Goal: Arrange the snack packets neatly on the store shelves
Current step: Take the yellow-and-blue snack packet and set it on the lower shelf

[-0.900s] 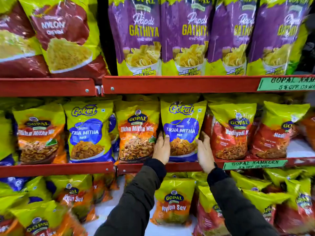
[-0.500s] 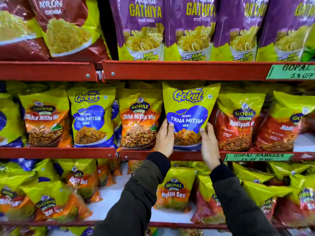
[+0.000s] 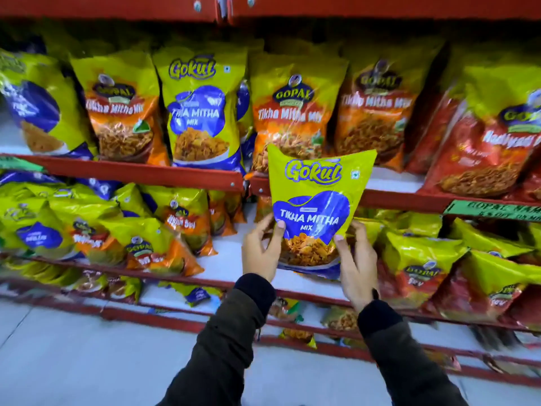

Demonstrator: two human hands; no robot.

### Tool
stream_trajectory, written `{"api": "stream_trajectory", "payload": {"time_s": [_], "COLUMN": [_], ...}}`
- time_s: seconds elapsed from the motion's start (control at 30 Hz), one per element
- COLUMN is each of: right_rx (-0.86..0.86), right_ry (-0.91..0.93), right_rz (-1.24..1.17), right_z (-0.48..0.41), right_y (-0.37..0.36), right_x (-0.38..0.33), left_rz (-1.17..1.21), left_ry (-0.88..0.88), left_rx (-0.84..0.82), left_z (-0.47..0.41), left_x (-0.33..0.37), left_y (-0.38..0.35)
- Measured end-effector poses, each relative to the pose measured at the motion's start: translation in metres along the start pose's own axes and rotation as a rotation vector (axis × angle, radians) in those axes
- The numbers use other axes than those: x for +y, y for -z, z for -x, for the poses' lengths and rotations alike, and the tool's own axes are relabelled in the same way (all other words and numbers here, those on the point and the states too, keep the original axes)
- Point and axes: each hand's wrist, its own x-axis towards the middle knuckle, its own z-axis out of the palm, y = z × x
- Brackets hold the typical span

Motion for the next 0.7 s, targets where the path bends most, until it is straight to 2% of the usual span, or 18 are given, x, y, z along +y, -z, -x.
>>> {"api": "stream_trajectory", "payload": {"time_s": [0.1,0.3,0.53,0.7], "right_rx": [-0.129,-0.307,-0.224,-0.235], "right_ry": [-0.052,-0.295,-0.522,-0.625], "right_rz": [0.031,0.071,0.095,0.176], "right_z": [0.024,0.035,-0.025,-0.032], "right_y": [-0.038,-0.118,-0.186,-0.202], "right_x": [0.021,0.075,0.090,0.111], "left_rz": [-0.037,-0.126,-0.246,-0.310], "left_ry": [0.093,0.254,0.389,0.484], "left_rx": [0.054,0.044,-0.124,-0.251], "left_z": [0.014,-0.004,-0.095,-0.110], "left_x": [-0.046,-0.119,-0.166,-0.187], "left_y": [0.033,0.080,0.080,0.074]}}
